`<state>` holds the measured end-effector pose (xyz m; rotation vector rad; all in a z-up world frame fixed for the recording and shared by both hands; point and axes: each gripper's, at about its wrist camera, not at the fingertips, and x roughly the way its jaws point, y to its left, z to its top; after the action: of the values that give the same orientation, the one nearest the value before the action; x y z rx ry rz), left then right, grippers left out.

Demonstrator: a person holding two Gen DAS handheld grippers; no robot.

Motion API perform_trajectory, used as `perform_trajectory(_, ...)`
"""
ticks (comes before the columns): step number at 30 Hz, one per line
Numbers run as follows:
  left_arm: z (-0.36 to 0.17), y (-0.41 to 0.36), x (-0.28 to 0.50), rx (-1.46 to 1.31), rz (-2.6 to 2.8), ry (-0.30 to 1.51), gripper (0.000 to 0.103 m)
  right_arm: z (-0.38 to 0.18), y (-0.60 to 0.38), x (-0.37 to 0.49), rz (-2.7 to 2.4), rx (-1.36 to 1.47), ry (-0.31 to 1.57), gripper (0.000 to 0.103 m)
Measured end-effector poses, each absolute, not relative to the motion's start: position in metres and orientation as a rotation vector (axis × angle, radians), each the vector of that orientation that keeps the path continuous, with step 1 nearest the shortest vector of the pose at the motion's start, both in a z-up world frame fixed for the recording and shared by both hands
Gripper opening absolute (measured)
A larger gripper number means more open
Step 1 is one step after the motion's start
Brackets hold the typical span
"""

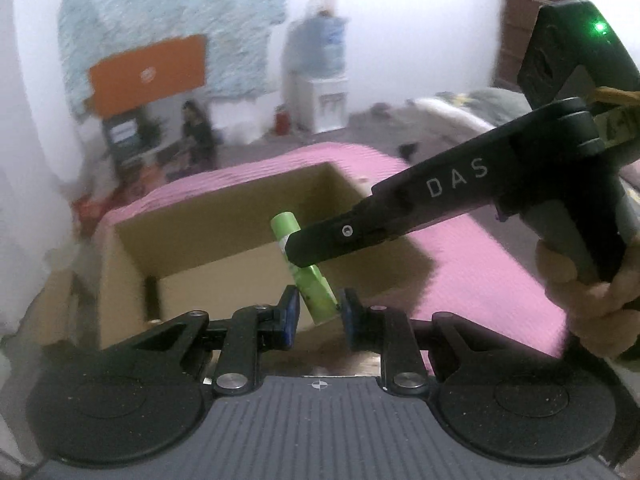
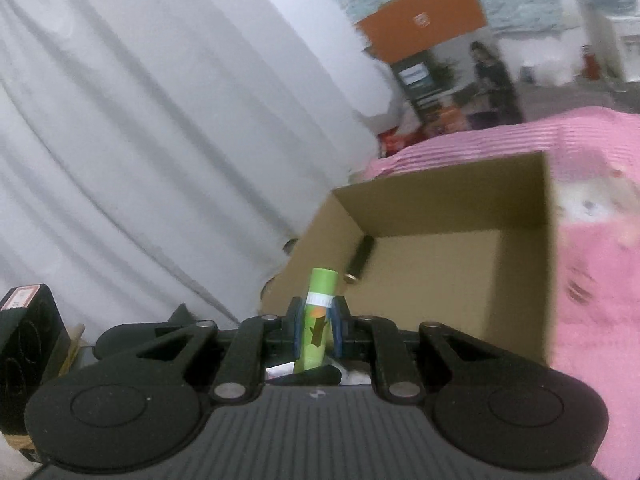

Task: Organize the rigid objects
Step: 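Carry the green tube into the box and release it from the right tool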

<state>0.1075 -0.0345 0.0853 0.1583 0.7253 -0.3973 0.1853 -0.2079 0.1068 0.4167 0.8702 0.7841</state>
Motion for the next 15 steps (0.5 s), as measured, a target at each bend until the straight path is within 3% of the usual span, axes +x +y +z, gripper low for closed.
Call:
perform_trajectory(9,0.037,0.023,0.197,0.070,-0.304,1.027,0.021,0.037,-0.123,0.298,0.842,0.482,1.215,0.016)
perform_trajectory(15,0.016,0.035,0.214,0.103,-0.254,1.143,0.023,-0.016,-0.091,0.340,0.818,0.530,1.437,0.018)
